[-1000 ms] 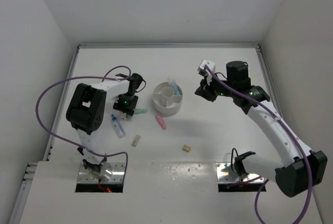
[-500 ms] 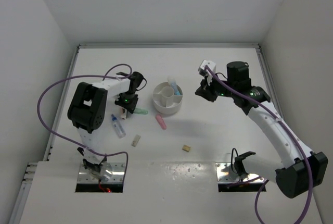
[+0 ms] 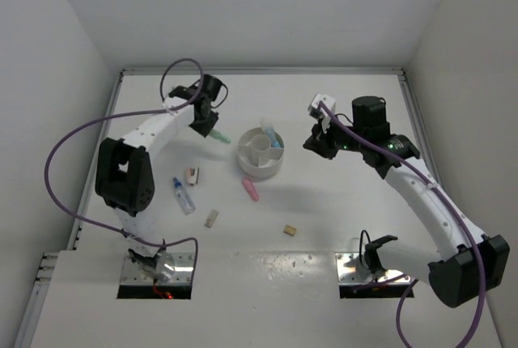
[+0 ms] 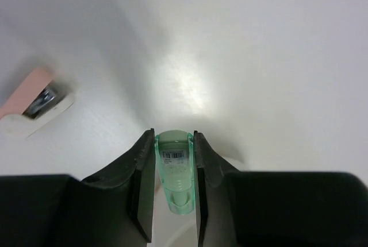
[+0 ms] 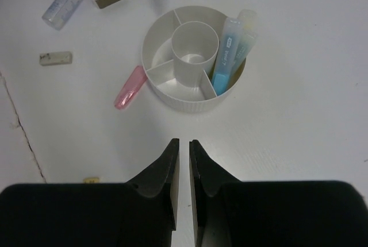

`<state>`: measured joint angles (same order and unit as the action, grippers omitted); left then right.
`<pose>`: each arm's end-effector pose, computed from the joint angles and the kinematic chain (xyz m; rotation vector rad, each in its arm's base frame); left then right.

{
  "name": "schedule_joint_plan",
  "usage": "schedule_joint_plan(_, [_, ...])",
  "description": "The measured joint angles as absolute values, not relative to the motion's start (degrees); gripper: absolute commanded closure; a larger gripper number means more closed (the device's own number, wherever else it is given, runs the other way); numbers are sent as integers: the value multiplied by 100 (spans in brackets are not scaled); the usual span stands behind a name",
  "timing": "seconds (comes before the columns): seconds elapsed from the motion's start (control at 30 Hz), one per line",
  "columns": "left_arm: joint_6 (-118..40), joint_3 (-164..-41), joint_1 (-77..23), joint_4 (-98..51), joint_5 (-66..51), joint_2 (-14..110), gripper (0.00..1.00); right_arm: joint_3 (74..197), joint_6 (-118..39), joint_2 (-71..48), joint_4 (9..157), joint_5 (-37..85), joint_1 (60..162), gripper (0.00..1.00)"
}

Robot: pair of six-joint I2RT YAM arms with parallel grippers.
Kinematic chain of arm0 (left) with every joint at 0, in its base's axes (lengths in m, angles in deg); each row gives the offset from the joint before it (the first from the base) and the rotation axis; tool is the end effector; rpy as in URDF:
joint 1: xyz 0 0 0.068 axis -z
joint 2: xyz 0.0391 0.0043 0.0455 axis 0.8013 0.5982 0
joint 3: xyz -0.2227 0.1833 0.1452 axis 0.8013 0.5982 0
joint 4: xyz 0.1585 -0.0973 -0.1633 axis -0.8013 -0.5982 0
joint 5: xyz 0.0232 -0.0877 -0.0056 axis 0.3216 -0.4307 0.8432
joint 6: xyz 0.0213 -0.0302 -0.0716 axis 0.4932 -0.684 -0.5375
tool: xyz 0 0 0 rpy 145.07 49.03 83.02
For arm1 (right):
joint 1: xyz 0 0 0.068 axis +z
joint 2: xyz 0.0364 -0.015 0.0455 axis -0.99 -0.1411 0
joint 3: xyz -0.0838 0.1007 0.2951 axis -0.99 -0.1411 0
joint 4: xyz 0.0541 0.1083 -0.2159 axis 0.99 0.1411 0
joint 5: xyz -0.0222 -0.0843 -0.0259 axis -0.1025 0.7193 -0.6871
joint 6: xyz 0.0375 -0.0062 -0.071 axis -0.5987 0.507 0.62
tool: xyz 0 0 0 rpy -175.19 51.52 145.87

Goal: Sort the stationery into containers
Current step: Pick up the stationery from the center of the board, then place the stationery in the storage box.

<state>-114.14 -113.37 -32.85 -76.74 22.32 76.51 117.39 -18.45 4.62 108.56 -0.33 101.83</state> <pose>0.3594 -0.1064 0.2605 -1.5294 2.1781 -0.0339 0.2061 0.1138 0.3559 -0.9239 1.9088 0.6517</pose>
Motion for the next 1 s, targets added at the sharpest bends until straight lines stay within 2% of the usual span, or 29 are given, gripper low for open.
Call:
schedule_joint_plan(0.17, [-9965, -12327, -3172, -7353, 2711, 7223, 100, 11739, -1876, 340, 10856, -33, 10183, 87])
schedule_joint_plan(0.33, [-8389, -12476, -2833, -6561, 2916, 6921, 100, 11697, -1882, 141, 10854, -33, 10183, 87])
schedule_joint_plan(0.63, [-5565, -11263, -1987, -4452, 2468, 6860, 100, 11653, -1862, -45, 10847, -12, 10183, 87])
schedule_joint_plan(1.0, [-4586, -11175, -2024, -3630, 2282, 6893, 100, 11612, -1768, -128, 10832, 8, 10183, 87])
